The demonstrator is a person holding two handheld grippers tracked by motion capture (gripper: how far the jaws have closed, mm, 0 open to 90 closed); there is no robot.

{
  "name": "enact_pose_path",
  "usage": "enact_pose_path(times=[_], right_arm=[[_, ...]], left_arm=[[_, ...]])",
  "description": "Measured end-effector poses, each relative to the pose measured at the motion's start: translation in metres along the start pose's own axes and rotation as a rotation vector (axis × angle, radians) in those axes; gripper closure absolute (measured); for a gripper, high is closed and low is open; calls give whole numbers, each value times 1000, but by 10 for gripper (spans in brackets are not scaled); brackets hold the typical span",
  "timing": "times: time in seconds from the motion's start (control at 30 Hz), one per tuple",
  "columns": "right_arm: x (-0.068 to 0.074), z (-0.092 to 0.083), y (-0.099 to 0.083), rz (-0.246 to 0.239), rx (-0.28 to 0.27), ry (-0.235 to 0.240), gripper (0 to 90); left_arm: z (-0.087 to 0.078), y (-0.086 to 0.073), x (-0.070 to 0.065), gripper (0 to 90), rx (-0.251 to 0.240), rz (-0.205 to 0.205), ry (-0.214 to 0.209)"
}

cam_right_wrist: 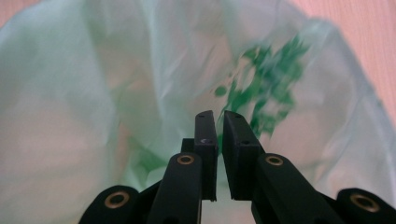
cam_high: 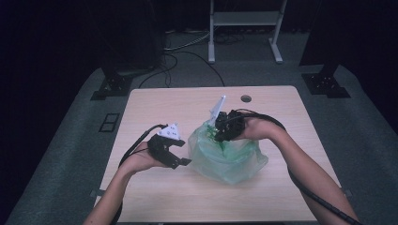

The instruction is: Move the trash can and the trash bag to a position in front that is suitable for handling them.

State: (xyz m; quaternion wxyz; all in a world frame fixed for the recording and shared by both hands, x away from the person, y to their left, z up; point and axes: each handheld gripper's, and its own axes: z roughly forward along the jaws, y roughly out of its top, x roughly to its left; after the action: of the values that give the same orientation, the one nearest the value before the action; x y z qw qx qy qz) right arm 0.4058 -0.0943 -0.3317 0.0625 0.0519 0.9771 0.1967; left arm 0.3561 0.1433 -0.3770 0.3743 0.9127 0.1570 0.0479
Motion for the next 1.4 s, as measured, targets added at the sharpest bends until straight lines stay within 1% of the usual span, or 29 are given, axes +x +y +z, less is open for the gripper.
enact_pose_path(times=[0.13, 0.27, 0.43, 0.47, 0.6, 0.7, 0.77, 0.83, 0.97, 1.0, 1.13, 1.23, 1.33, 1.37, 1.4], right_arm=[[-7, 6, 8, -8, 21, -10, 847], [-15, 11, 11, 1, 40, -22, 835], [-23, 14, 10, 12, 26, -45, 837], [-24, 14, 10, 14, 25, -58, 839], [-25, 13, 7, 18, 16, -75, 846], [-22, 9, 5, 25, -5, -50, 802], [-20, 5, 3, 23, -23, -44, 787], [-16, -3, -1, 31, -67, -30, 742], [-12, -14, -11, 47, -126, -18, 665], [-11, -17, -15, 51, -147, -3, 635], [-8, -25, -27, 67, -179, 2, 520], [-6, -30, -35, 81, -198, 12, 479], [-7, -35, -43, 101, -218, 17, 426], [-6, -36, -46, 112, -229, 26, 413], [-6, -38, -49, 112, -241, 26, 408]], left_arm=[[0, -1, 1, 223, 4, -3, 0], [-1, -2, 2, 222, 2, -5, 1], [-4, -2, 3, 222, 0, -9, 6], [-4, -2, 3, 219, -1, -8, 8], [-2, -2, 3, 213, -1, -14, 6], [-1, -2, 2, 208, -3, -13, 5], [-1, -2, 2, 200, -5, -16, 7], [-1, -1, 2, 196, -5, -13, 8], [-1, -2, 2, 188, -5, -18, 4], [-1, -2, 3, 188, -4, -17, 4], [-2, -2, 5, 177, -6, -24, 7], [-3, -2, 6, 177, -10, -22, 8], [-6, -1, 6, 171, -15, -31, 16], [-7, -1, 6, 138, -14, -33, 24], [-8, -1, 6, 129, -13, -31, 28]])
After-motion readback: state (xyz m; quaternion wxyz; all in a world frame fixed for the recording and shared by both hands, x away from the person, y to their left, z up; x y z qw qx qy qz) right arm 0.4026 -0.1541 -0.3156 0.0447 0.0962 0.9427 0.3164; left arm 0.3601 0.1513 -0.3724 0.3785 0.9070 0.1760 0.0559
